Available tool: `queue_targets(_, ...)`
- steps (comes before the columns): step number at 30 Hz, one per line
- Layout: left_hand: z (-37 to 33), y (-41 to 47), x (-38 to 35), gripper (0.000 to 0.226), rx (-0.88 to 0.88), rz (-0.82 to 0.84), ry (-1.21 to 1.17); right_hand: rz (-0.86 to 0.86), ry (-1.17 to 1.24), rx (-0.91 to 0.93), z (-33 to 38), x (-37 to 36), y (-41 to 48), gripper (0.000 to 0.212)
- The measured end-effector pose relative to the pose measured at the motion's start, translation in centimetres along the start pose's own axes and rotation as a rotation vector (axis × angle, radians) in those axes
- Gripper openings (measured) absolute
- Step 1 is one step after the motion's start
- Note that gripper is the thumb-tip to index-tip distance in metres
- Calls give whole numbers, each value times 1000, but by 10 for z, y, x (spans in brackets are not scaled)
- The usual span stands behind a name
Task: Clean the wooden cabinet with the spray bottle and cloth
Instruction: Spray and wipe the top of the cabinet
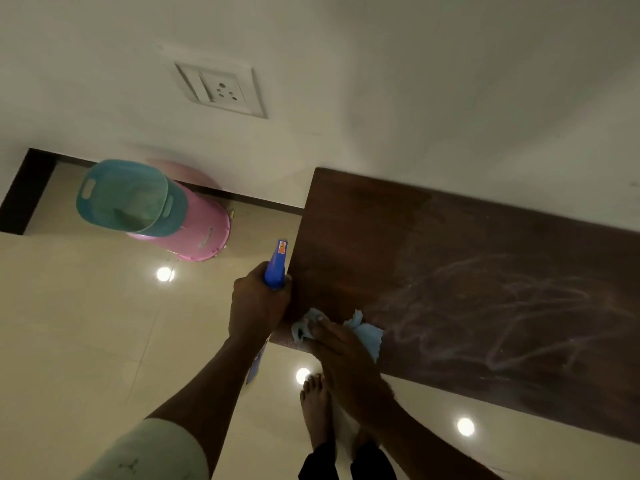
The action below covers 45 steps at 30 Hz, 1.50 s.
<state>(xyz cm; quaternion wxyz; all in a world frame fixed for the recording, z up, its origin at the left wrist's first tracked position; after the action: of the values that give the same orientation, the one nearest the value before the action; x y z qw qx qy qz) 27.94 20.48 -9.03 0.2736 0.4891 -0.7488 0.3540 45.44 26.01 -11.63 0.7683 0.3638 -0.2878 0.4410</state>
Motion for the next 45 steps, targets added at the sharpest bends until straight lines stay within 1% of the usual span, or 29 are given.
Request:
queue_targets(1,0,-1,1,16,15,-8,-10,51,12,67,-5,1,5,32)
queue_targets(2,1,-3,2,14,18,-16,-14,55,3,136,-14,0,19,30)
queue_targets(3,-1,-2,3,13,16,-19,-17,35,-1,142,-28,-3,41,28)
queue_targets(5,1,-5,5,12,-4,-24,6,-66,-49,-60,-53,-11,74,30)
queue_targets(6,3,-7,7,11,-12,-35,13,-55,-85,-155,-53,-18,79,35)
queue_targets(7,4,-9,10,11,-22,-46,21,-16,-75,-198,-44,-28,74,38)
queue_targets(8,4,-11,12,12,-26,-55,25,11,-44,-186,-26,-37,61,38)
queue_targets(9,6,-13,14,13,-24,-57,32,48,51,-184,-8,-40,44,37)
queue_targets(10,6,-15,16,14,-25,-56,41,23,127,-139,8,-45,24,36)
queue_targets(11,4,-16,17,15,-31,-55,55,34,131,-57,20,-42,10,35)
queue_targets(12,2,-17,17,17,-47,-52,66,64,81,25,24,-42,-1,33)
queue_targets(15,-9,-20,18,25,-105,-38,68,66,127,98,10,-37,3,30)
queue_targets(16,-16,-22,17,29,-131,-23,63,39,140,71,4,-32,11,31)
queue_targets(18,-30,-22,16,36,-186,9,50,-58,172,-92,-12,-14,25,30)
queue_targets(20,-47,-18,13,36,-204,42,45,-253,155,-274,-34,21,45,29)
queue_targets(23,-77,-8,5,33,-196,87,77,-432,72,-503,-88,82,69,30)
queue_targets(26,-110,-5,-10,34,-243,147,120,-581,-56,-653,-140,140,75,31)
queue_targets(28,-134,-4,-21,33,-271,188,151,-641,-106,-681,-162,171,70,29)
queue_targets(30,-158,-5,-31,29,-274,231,130,-666,-133,-657,-175,191,61,28)
queue_targets(33,-188,-8,-45,18,-262,247,75,-679,-148,-628,-181,202,45,28)
queue_targets(36,-212,-13,-62,23,-269,297,51,-698,-145,-649,-184,208,37,27)
queue_targets(41,-207,-26,-72,28,-203,436,17,-718,-101,-687,-187,223,36,26)
queue_targets(45,-187,-47,-77,26,-147,534,61,-721,-89,-700,-187,234,44,26)
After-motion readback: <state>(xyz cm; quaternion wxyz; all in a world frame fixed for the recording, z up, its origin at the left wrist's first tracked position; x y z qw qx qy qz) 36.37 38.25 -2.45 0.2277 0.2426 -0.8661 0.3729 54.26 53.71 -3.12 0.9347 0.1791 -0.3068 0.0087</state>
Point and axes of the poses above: each hand's wrist, its own y-axis towards the middle knuckle, its own x-axis out of the back of the hand, z = x × y, the point moved 4 cm from there along y, towards the middle knuckle, and after that the axes turned 9 degrees about -z, right-handed, at the moved point
